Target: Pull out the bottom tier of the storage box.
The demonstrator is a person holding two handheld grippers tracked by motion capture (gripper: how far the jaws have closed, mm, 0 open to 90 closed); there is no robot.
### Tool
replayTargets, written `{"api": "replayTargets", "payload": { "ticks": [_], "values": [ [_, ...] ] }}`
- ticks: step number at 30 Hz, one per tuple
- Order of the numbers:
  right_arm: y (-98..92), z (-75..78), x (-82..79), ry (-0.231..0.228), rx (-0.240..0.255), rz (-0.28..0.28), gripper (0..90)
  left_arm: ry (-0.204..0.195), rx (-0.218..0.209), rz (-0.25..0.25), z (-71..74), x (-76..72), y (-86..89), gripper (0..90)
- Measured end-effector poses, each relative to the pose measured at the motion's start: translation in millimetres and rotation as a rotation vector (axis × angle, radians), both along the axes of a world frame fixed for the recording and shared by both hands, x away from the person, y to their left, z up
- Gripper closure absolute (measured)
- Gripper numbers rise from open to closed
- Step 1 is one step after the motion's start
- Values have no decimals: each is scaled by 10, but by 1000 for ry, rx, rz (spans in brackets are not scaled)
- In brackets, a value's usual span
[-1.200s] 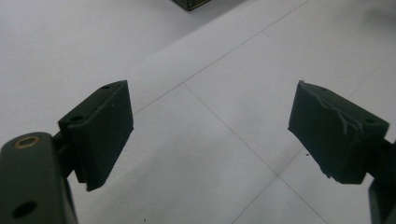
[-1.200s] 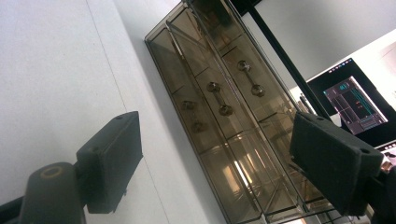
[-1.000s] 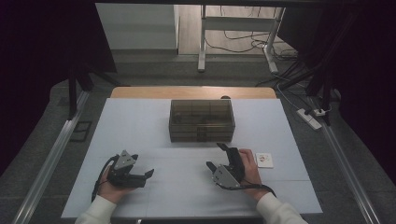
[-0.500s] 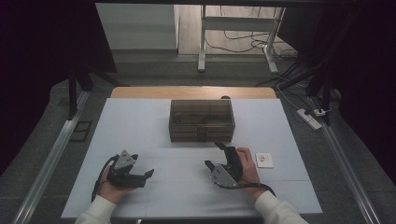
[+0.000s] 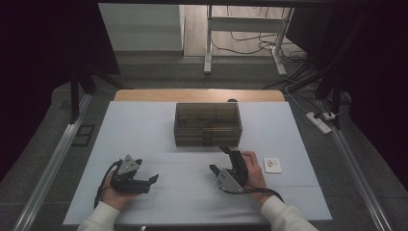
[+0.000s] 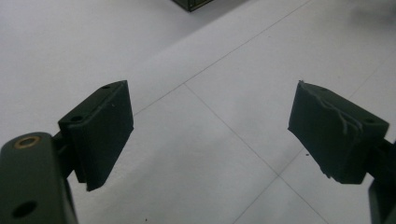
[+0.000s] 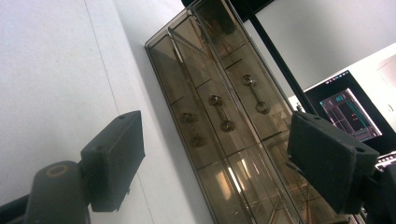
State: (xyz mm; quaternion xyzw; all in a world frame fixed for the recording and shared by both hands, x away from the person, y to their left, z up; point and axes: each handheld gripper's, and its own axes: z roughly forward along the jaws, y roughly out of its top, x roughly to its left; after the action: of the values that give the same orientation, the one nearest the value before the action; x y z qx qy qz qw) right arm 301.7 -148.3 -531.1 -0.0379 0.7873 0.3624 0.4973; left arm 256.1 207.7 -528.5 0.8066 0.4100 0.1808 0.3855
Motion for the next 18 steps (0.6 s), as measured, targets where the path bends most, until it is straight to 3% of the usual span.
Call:
{"api": "replayTargets", "payload": {
  "ticks": [18],
  "values": [
    [62,-6,60,-9,-9,4,195,0,0,0,-1,1,1,139]
  ]
}}
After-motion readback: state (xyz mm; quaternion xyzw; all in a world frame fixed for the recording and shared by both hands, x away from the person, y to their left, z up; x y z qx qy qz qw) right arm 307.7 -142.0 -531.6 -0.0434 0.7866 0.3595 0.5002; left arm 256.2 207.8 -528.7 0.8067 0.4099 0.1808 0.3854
